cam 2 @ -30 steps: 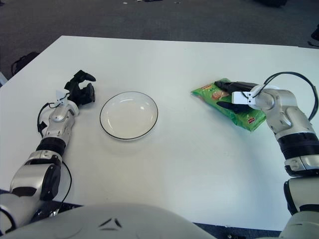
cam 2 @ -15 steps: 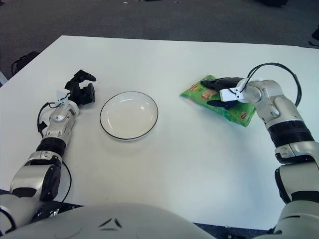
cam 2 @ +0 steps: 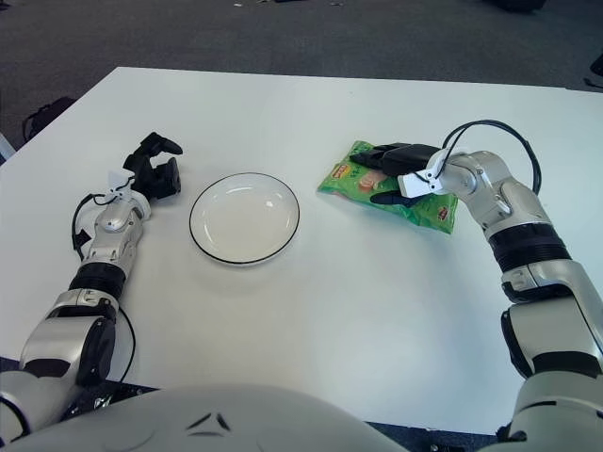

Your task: Put the snack into the plate.

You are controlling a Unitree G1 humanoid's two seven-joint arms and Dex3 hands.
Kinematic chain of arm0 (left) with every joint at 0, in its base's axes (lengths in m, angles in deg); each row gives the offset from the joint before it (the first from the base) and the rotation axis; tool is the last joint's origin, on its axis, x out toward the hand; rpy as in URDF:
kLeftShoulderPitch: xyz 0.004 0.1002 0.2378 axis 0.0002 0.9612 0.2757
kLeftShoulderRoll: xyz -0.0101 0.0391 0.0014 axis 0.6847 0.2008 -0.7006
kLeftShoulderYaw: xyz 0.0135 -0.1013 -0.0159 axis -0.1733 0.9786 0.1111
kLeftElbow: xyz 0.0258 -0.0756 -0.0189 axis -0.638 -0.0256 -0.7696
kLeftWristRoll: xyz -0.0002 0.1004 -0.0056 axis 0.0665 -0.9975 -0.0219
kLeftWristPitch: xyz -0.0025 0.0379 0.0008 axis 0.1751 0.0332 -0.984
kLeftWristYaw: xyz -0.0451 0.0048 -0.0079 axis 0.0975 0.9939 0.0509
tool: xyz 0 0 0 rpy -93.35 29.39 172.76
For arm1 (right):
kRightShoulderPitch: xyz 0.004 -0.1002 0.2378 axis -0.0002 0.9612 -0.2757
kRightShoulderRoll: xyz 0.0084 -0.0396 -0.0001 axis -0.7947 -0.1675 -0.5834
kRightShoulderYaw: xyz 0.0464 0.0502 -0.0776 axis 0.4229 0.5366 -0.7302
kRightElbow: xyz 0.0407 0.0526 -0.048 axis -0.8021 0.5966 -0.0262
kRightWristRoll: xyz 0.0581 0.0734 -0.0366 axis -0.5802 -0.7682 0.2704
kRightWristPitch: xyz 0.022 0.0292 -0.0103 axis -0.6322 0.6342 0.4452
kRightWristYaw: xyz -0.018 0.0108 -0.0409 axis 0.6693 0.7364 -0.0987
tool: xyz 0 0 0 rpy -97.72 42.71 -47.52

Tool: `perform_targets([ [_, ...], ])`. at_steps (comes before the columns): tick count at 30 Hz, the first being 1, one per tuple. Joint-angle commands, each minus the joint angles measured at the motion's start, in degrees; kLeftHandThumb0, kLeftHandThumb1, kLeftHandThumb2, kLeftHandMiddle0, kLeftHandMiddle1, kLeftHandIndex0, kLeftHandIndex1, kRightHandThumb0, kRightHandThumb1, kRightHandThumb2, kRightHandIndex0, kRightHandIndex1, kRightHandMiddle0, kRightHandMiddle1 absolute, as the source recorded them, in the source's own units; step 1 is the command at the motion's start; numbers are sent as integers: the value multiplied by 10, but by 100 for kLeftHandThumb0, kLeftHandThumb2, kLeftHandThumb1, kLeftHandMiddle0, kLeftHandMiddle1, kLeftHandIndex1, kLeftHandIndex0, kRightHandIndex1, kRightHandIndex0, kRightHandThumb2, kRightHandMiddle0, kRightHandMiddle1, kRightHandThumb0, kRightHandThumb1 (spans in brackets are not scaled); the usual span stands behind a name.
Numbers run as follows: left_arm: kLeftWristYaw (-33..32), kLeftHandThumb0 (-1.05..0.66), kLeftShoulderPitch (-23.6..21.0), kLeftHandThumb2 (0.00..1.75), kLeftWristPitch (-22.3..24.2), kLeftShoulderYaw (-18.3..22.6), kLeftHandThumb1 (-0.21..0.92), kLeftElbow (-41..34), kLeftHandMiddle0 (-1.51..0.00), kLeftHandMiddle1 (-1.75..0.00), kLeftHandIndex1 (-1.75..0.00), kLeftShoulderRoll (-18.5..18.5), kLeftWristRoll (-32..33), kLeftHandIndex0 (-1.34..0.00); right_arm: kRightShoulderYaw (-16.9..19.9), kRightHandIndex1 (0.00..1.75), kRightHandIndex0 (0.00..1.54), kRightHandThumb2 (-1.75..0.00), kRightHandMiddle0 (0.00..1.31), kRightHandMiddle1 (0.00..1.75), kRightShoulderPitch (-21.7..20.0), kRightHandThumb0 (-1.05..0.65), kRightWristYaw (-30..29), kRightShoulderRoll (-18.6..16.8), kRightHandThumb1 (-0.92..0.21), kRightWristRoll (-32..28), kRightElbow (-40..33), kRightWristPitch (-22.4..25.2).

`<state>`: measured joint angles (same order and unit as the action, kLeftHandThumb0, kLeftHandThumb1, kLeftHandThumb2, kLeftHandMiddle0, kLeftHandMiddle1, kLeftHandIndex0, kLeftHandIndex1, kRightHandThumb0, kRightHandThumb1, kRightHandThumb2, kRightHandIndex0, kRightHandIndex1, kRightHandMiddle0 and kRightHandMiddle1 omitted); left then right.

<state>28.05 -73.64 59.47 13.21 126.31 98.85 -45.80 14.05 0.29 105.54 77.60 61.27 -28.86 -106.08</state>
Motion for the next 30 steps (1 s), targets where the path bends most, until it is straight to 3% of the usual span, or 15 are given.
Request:
perform_targets([
  [1, -4, -41, 42, 103, 11, -13, 54, 19, -113, -175, -175, -12, -14, -44, -3, 0, 0, -82, 0, 29, 5, -105, -20, -13, -92, 2, 23, -17],
  [12, -12, -41, 45, 104, 11, -19, 54, 12, -117, -175, -175, -10, -21, -44, -2, 0, 0, -74, 0, 35, 3, -104, -86, -17, -92, 13, 60, -53],
  [18, -11, -41, 46, 103, -2, -22, 54, 12, -119, -175, -175, -9, -24, -44, 14, 0, 0, -71, 0, 30, 21, -102, -224, -15, -92, 48, 68, -73],
  [20, -10, -41, 47, 102, -6, -22, 55, 13, -120, -175, -175, -9, -24, -43, 20, 0, 0, -69, 0, 29, 28, -100, -300, -16, -92, 67, 73, -90],
  [22, -11, -41, 46, 101, -4, -23, 56, 14, -120, -175, -175, -9, -25, -42, 13, 0, 0, -65, 0, 29, 30, -97, -435, -9, -92, 121, 90, -115],
  [24, -13, -41, 45, 100, -5, -24, 57, 16, -119, -175, -175, -9, -26, -42, 5, 0, 0, -62, 0, 30, 28, -95, -519, -3, -92, 159, 99, -125],
  [30, -10, -40, 44, 99, -13, -23, 58, 21, -119, -175, -175, -10, -25, -41, -5, 0, 0, -55, 0, 32, 21, -91, -596, 4, -92, 191, 116, -132],
])
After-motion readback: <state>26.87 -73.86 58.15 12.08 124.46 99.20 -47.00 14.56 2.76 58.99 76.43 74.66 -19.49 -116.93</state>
